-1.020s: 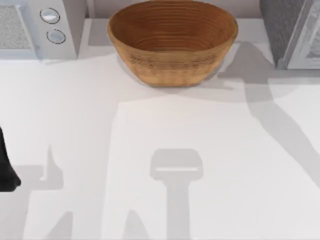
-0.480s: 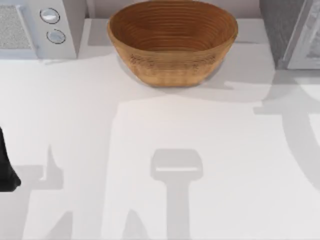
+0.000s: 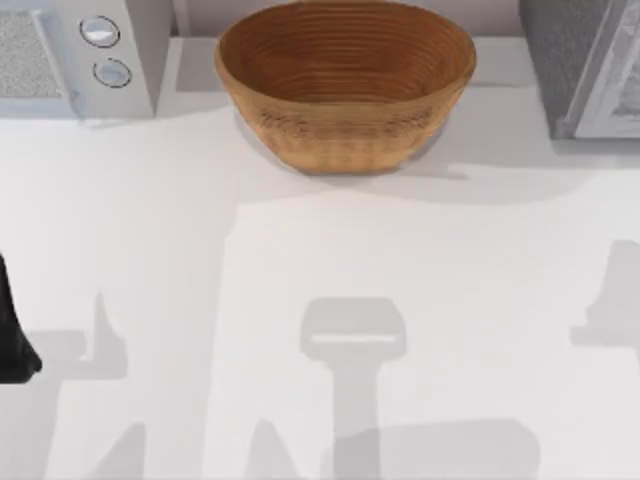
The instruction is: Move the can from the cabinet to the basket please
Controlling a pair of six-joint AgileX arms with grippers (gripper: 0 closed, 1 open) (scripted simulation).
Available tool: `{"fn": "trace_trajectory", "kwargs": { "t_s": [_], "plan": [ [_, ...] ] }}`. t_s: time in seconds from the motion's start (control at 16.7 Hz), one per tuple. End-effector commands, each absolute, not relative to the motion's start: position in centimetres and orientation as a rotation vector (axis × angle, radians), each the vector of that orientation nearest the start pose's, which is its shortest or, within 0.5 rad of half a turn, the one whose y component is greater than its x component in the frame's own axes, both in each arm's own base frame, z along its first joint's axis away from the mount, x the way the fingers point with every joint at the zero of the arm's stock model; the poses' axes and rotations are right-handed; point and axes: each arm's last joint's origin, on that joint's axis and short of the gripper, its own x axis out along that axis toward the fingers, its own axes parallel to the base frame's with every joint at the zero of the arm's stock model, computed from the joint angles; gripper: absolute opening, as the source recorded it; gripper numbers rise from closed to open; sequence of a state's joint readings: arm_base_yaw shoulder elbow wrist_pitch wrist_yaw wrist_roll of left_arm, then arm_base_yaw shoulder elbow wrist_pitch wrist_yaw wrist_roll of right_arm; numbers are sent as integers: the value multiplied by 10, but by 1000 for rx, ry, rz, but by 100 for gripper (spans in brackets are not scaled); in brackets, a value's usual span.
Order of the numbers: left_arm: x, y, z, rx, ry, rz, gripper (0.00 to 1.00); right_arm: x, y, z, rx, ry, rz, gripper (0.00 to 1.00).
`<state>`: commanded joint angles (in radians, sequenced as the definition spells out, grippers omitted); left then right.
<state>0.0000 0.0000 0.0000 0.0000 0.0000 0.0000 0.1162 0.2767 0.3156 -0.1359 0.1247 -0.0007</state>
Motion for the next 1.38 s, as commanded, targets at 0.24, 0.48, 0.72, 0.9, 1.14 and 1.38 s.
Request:
{"fn": "trace_trajectory", "kwargs": {
  "t_s": [0.24, 0.48, 0.72, 0.9, 1.14, 1.38],
  "plan": [
    [106, -1, 160, 0, 0, 0, 100, 106, 1, 176, -2, 33, -2, 0],
    [106, -1, 160, 0, 0, 0, 100, 106, -1, 160, 0, 0, 0, 0],
    [106, -1, 160, 0, 0, 0, 100, 106, -1, 157, 2, 16, 2, 0],
    [106, -1, 160, 0, 0, 0, 100, 107, 0, 164, 4, 12, 2, 0],
    [106, -1, 160, 0, 0, 0, 100, 115, 5, 205, 3, -11, 1, 0],
    [106, -1, 160, 0, 0, 0, 100, 149, 20, 260, -1, 1, 0, 0]
  ]
}}
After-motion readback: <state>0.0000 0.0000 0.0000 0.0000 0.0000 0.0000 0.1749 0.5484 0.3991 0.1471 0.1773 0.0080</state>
